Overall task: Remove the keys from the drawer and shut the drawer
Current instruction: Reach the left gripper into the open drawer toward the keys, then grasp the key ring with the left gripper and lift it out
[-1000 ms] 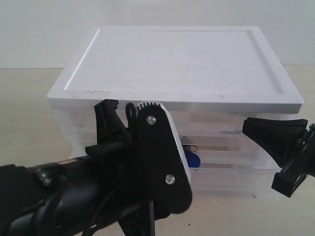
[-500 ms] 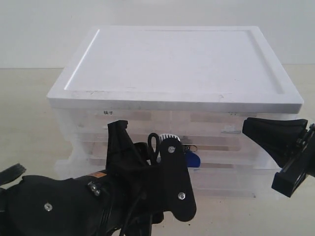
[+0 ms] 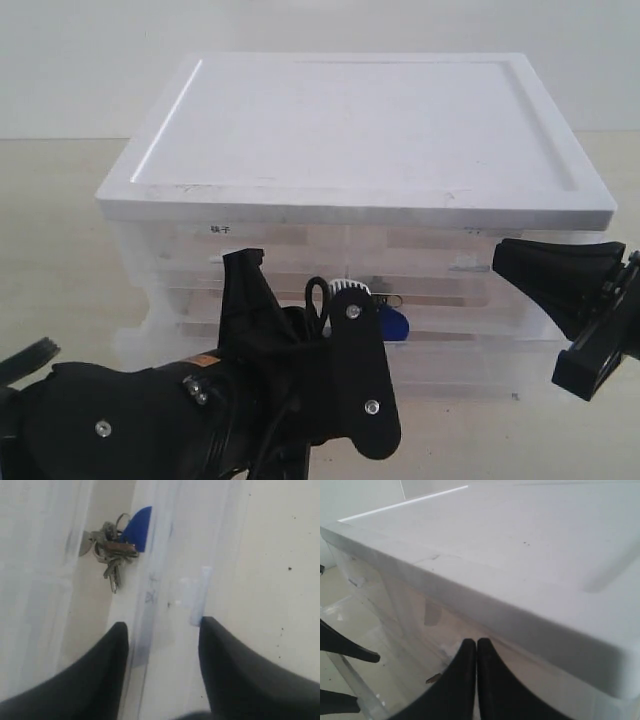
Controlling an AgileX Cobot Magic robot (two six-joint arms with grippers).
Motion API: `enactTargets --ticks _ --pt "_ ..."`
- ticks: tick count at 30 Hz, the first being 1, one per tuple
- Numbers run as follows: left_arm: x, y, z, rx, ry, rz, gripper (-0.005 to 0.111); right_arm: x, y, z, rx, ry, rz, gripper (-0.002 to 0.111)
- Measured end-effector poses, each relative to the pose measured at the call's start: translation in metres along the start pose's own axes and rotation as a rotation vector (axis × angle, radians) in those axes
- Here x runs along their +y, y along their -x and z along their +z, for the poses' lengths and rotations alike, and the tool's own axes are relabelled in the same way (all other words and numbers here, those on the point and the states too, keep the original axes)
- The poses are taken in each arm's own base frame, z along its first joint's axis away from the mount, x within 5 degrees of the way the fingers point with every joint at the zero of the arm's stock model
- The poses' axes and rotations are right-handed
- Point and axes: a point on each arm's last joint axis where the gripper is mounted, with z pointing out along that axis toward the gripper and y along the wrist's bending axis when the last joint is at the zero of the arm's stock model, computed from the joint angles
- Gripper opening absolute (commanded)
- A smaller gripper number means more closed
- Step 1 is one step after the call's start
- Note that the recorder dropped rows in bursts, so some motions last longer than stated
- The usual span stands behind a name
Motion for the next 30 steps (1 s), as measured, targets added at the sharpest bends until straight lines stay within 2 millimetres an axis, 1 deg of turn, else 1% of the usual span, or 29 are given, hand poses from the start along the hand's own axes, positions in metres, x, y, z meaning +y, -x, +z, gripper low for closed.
enactTargets --ticks 11,17,20,24,25,26,27,28,30 --pt "-0.022 -0.005 -0.028 -0.051 -0.057 0.031 0.004 0.000 0.000 0.000 0.000 0.000 0.000 0.000" --pt "-0.032 -0.005 -0.035 -0.051 -0.045 0.072 0.004 0.000 0.000 0.000 0.000 0.000 0.000 0.000" --pt "-0.030 -0.006 -0.036 -0.040 -0.022 0.074 0.004 0.000 0.000 0.000 0.000 0.000 0.000 0.000" --pt "-0.032 -0.005 -0.038 -0.056 -0.042 0.070 0.006 0.000 0.000 0.000 0.000 0.000 0.000 0.000" --pt "-0.032 -0.005 -0.038 -0.058 -0.042 0.070 0.008 0.000 0.000 0.000 0.000 0.000 0.000 0.000" --pt "-0.031 -0.005 -0.038 -0.057 -0.040 0.069 0.014 0.000 0.000 0.000 0.000 0.000 0.000 0.000" --pt "-0.031 -0.005 -0.038 -0.059 -0.040 0.066 0.025 0.000 0.000 0.000 0.000 0.000 0.000 0.000" --pt "-0.030 -0.004 -0.040 -0.065 -0.040 0.055 0.040 0.000 0.000 0.000 0.000 0.000 0.000 0.000" --pt "-0.025 -0.002 -0.049 -0.102 -0.048 0.002 0.061 0.000 0.000 0.000 0.000 0.000 0.000 0.000"
